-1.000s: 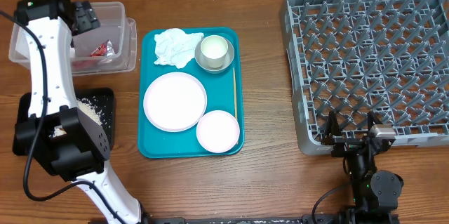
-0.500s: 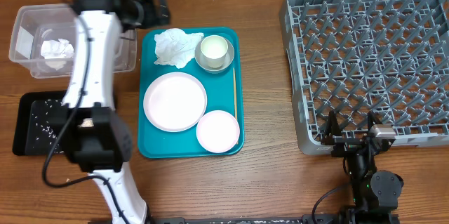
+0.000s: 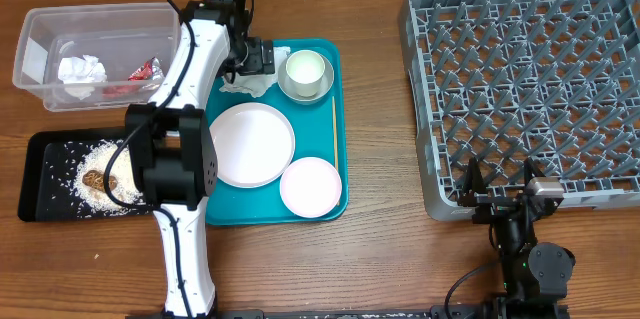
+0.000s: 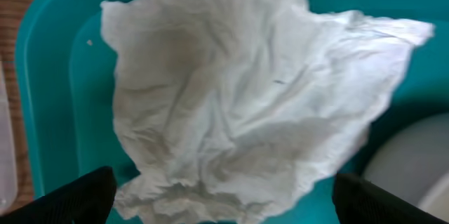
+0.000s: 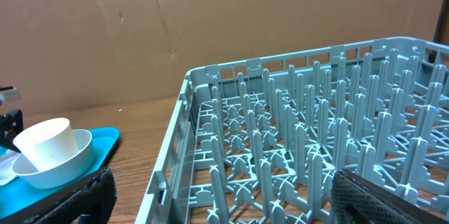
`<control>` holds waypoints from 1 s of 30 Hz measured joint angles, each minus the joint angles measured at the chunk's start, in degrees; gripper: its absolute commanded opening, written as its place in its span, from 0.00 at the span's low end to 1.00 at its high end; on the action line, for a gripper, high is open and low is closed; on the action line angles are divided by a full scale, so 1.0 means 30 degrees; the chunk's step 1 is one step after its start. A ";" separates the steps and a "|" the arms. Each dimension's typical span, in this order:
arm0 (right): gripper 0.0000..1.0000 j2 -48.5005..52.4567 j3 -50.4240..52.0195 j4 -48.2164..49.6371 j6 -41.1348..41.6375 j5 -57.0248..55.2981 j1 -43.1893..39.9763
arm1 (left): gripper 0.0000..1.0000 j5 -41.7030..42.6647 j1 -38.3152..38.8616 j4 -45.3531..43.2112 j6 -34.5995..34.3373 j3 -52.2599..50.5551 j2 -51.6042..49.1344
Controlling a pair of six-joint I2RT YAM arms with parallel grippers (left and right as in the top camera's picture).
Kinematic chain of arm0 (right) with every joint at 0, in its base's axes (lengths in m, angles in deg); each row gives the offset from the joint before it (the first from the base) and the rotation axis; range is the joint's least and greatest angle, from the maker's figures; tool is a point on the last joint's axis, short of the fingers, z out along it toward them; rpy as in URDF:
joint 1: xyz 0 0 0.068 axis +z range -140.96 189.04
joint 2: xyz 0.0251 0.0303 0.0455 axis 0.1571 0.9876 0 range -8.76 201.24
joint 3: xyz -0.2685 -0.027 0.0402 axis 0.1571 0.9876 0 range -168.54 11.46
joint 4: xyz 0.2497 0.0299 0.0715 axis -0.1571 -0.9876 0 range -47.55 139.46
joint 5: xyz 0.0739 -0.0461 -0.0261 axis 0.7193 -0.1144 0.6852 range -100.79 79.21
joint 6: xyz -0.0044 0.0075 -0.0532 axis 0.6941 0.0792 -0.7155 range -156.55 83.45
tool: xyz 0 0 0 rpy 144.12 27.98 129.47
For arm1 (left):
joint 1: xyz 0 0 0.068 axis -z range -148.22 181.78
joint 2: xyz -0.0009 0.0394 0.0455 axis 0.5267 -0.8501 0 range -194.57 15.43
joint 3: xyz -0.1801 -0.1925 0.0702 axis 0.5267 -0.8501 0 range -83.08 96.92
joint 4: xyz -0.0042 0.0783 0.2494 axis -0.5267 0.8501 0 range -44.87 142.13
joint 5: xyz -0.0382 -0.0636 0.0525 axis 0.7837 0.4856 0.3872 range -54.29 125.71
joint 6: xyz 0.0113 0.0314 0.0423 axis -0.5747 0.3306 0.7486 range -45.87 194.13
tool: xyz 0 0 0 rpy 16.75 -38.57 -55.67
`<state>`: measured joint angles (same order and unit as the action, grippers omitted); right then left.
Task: Sort waste into correct bins and load items into the dishwasher
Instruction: 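Return the left gripper to the remaining napkin and grasp it, then carry the napkin left and drop it into the clear bin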
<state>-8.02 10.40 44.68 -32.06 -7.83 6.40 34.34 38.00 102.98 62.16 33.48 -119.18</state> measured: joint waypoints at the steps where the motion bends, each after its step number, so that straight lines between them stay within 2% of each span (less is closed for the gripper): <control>1: 1.00 0.0000 0.0000 0.0000 0.0007 -0.0007 0.0000 | 0.94 -0.0153 -0.0058 -0.0007 -0.0036 0.0000 0.0000; 13: 1.00 0.0000 0.0000 0.0000 0.0007 0.0000 -0.0007 | 0.92 -0.0007 -0.0102 0.0342 -0.0051 0.0000 -0.1195; 14: 1.00 0.0000 0.0000 0.0000 0.0000 -0.0007 0.0000 | 0.88 -0.0058 -0.0102 0.0408 -0.0058 0.0051 -0.1464; 15: 1.00 0.0007 0.0000 0.0000 0.0007 0.0000 0.0000 | 0.78 0.0022 -0.0095 0.0423 -0.0066 0.0131 -0.1464; 19: 1.00 0.0000 0.0000 0.0000 0.0000 -0.0015 0.0000 | 0.26 0.0080 -0.0102 0.0444 -0.0197 0.0168 -0.1464; 20: 1.00 0.0000 0.0000 0.0000 0.0007 -0.0007 0.0000 | 0.22 0.0095 -0.0102 0.0459 -0.0175 0.0197 -0.1464; 22: 1.00 0.0000 0.0000 0.0000 0.0000 0.0000 -0.0007 | 0.19 0.0117 -0.0102 0.0525 -0.0189 0.0321 -0.1464; 25: 1.00 0.0000 0.0000 0.0000 0.0007 -0.0007 0.0000 | 0.04 0.0153 -0.0102 0.0801 -0.0197 0.0918 -0.1464; 30: 1.00 0.0000 0.0000 0.0015 0.0000 -0.0007 0.0000 | 0.04 0.0073 -0.0102 0.0794 -0.0270 0.3381 -0.1311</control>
<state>-8.02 10.40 44.72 -32.06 -7.85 6.40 34.56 37.69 105.36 61.35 43.62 -123.11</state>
